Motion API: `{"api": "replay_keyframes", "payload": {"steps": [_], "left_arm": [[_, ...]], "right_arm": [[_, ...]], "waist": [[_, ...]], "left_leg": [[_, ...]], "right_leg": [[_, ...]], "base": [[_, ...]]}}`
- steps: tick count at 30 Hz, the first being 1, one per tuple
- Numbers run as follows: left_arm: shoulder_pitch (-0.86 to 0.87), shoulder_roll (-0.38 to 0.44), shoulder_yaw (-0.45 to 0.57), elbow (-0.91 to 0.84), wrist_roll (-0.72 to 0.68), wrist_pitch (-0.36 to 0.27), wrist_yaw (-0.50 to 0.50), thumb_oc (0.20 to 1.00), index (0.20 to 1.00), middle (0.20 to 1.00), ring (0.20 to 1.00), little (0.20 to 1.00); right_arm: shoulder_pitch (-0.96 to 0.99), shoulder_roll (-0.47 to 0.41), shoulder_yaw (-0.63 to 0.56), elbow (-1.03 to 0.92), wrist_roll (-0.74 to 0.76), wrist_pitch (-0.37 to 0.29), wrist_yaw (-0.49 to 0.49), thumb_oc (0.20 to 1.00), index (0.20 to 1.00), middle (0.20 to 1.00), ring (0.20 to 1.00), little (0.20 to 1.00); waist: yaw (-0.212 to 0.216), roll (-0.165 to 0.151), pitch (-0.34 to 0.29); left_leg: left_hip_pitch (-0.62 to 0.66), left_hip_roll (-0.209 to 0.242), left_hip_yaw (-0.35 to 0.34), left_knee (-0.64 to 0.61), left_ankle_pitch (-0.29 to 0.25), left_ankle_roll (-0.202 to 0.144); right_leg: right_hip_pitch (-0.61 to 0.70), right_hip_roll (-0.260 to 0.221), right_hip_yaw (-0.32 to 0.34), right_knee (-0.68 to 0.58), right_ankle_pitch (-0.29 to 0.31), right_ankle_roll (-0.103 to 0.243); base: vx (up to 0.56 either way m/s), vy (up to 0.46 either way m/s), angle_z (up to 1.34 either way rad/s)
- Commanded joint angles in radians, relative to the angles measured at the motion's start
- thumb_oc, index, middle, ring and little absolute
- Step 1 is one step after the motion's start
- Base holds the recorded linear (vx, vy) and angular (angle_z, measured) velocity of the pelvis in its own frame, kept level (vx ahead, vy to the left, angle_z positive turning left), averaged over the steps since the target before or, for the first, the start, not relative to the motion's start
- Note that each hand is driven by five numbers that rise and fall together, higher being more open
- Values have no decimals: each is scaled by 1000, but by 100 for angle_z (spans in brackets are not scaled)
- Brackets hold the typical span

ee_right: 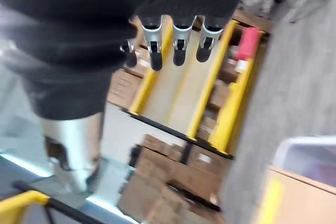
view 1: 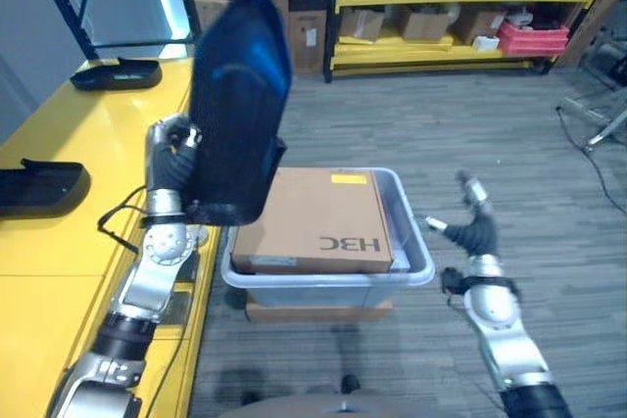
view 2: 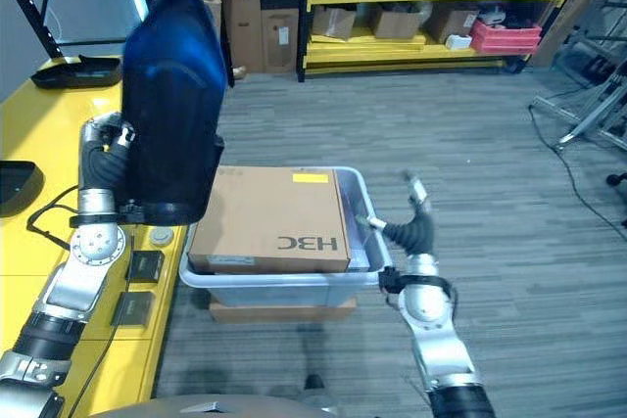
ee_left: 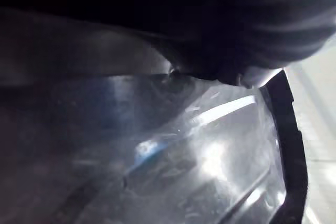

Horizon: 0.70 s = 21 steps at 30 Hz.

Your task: Move parts from the plastic box to the shelf.

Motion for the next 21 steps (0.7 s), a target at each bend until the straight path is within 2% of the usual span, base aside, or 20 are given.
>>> {"api": "replay_keyframes", "payload": {"steps": [1,2,3,4,5,6,7,8,10,11,13,14,16,18,19,21], "left_arm": [[-128,10,-23,26,30,-54,13,200,200,200,200,200],[-127,23,-31,28,39,-58,14,200,200,200,200,200],[-136,20,-32,45,23,-54,20,200,200,200,200,200],[-136,22,-27,35,34,-54,18,200,200,200,200,200],[-129,19,-24,48,38,-58,19,200,200,200,200,200],[-133,18,-26,60,33,-56,18,200,200,200,200,200],[-138,22,-24,47,23,-51,28,200,200,200,200,200],[-121,17,-15,41,20,-56,34,200,200,200,200,200],[-121,16,-12,57,18,-61,20,200,200,200,200,200],[-129,14,-11,31,7,-57,30,200,200,200,200,200],[-119,11,-8,19,3,-62,31,200,200,200,200,200],[-113,14,-3,38,6,-66,21,200,200,200,200,200],[-115,18,-1,34,3,-60,26,200,200,200,200,200],[-104,13,6,25,-5,-69,36,200,200,200,200,200],[-92,35,24,-18,21,-77,13,200,200,200,200,200],[-67,39,37,-55,25,-84,-4,200,200,200,200,200]], "right_arm": [[-128,-55,18,41,-48,-8,-65,1000,1000,1000,1000,1000],[-126,-60,-16,38,-28,-19,-67,1000,1000,1000,1000,1000],[-151,-55,-5,68,-42,6,-107,1000,1000,1000,1000,1000],[-157,-52,4,44,-48,-2,-90,1000,1000,1000,1000,1000],[-141,-69,16,1,-56,-30,-11,1000,1000,1000,1000,1000],[-152,-79,7,15,-76,-7,-40,1000,1000,1000,1000,1000],[-181,-23,-20,68,44,-41,-168,1000,1000,1000,1000,1000],[-155,-16,-8,10,-28,-47,-105,1000,1000,1000,1000,1000],[-168,-43,16,12,-76,-29,-67,1000,1000,1000,1000,1000],[-179,16,-5,31,22,-51,-167,1000,1000,1000,1000,1000],[-163,11,-4,11,-12,-55,-127,1000,1000,1000,1000,1000],[-180,-13,8,60,-34,-35,-131,1000,1000,1000,1000,1000],[-179,7,-6,52,2,-41,-159,1000,1000,1000,1000,1000],[-156,-9,17,26,-62,-39,-105,1000,1000,1000,1000,1000],[-126,-58,48,23,-76,-23,-10,1000,1000,1000,1000,1000],[-92,-55,37,24,-59,-19,1,1000,1000,1000,1000,1000]], "waist": [[16,-9,-28],[18,-12,-29],[19,-13,-28],[18,-15,-25],[19,-20,-24],[20,-21,-25],[22,-22,-22],[23,-24,-18],[27,-27,-20],[28,-25,-19],[27,-27,-17],[27,-34,-20],[27,-34,-16],[29,-38,-11],[37,-43,-10],[41,-42,-11]], "left_leg": [[29,35,16,-1,-38,-35],[22,37,7,-1,-37,-38],[22,36,9,-1,-37,-36],[23,36,11,-1,-37,-37],[22,38,9,-1,-36,-38],[21,39,5,-1,-37,-38],[24,38,5,-1,-38,-37],[23,38,4,-1,-36,-36],[22,39,1,-1,-35,-38],[21,38,0,-1,-35,-38],[23,39,2,-1,-35,-38],[25,40,2,-1,-36,-38],[25,40,4,-1,-35,-37],[23,38,2,-1,-35,-35],[20,35,-3,-1,-36,-31],[20,32,-6,-1,-37,-29]], "right_leg": [[17,-18,-21,31,-55,33],[12,-17,-27,32,-59,33],[12,-18,-26,31,-56,34],[13,-17,-25,30,-54,34],[12,-15,-25,31,-57,32],[13,-14,-28,32,-59,32],[19,-16,-32,29,-56,33],[18,-15,-31,31,-57,32],[16,-15,-32,33,-60,32],[19,-15,-36,32,-58,30],[20,-16,-36,33,-59,30],[20,-14,-35,33,-61,30],[19,-14,-34,33,-60,29],[16,-15,-36,36,-59,30],[11,-17,-37,40,-62,30],[14,-20,-40,43,-65,30]], "base": [[16,3,-5],[4,2,4],[2,4,12],[3,-6,10],[13,-10,3],[0,0,0],[0,0,0],[0,0,0],[-1,-11,2],[0,0,0],[0,0,0],[21,-3,5],[4,-2,3],[0,0,0],[0,0,0],[0,0,0]]}}
